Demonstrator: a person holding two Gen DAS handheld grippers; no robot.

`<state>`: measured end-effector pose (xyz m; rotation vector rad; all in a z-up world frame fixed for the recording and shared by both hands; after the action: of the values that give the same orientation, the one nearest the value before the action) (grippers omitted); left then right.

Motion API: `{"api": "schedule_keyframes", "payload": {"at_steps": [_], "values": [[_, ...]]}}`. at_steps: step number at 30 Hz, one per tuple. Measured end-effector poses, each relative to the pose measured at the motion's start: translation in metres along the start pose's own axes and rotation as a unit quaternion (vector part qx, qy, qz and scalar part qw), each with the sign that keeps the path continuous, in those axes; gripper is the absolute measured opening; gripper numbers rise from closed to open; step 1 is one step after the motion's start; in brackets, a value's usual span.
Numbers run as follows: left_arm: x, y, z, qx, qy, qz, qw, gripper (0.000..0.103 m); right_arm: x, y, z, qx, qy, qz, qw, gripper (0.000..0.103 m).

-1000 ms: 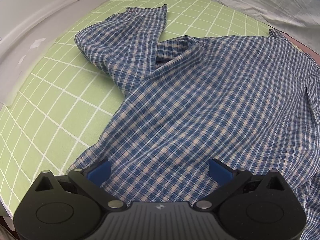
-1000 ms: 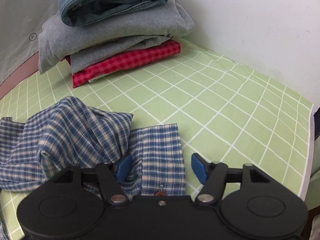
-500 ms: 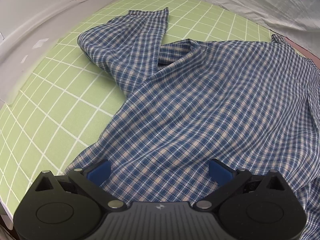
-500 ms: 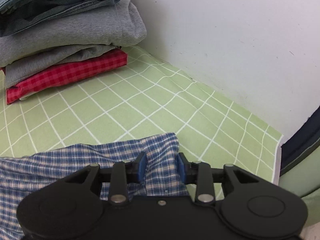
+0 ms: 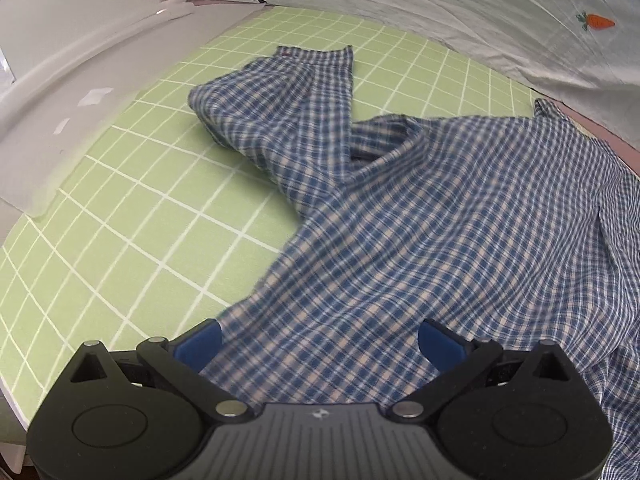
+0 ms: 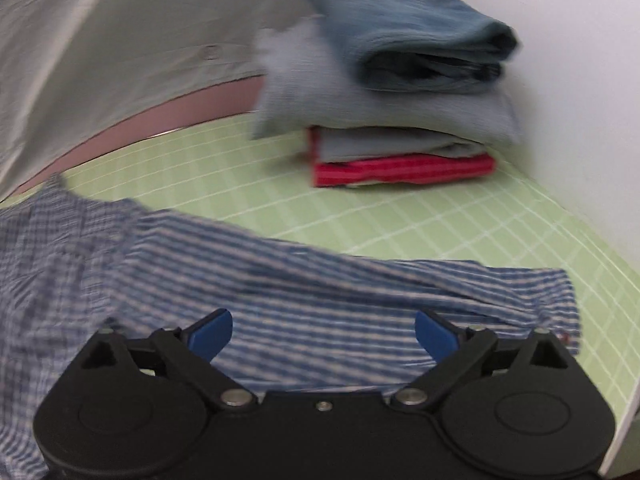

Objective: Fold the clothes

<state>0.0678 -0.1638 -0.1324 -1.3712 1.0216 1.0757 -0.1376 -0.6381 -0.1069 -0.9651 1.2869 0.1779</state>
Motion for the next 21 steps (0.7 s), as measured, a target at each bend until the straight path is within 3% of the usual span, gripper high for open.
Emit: {"api": "schedule_keyframes", "payload": {"at_steps": [3, 9, 17, 21], "values": [[-0.009, -0.01, 0.018, -0.005, 0.001, -0.011, 0.9999, 0.103, -0.008, 0.008, 0.065, -0.049, -0.068, 0.004, 0.996, 0.102], [-0.025, -0.038, 0.045, 0.001, 0.002, -0.037, 0.9993, 0.103, 0.005, 0.028, 0.149, -0.091, -0.087, 0.043, 0.991, 0.103], [-0.013, -0.095, 0.05, -0.021, 0.027, -0.054, 0.998, 0.103, 0.042, 0.033, 0.161, -0.014, -0.033, 0.093, 0.995, 0.103], [0.004, -0.127, 0.033, -0.004, 0.033, -0.052, 0.9981, 0.102, 0.047, 0.03, 0.158, -0.011, -0.026, 0.086, 0.996, 0.103]]}}
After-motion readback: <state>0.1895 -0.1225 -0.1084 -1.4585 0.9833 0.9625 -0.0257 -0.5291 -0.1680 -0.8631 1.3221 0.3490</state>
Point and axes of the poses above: each gripper's, at about its wrist camera, not at the fingertips, and x roughly the way its jaws point, z to its left, y to its underside, the point moved 3 cm from there along x, roughly the way its jaws point, and after that the axes turned 14 degrees about z, right-handed, at the moved point
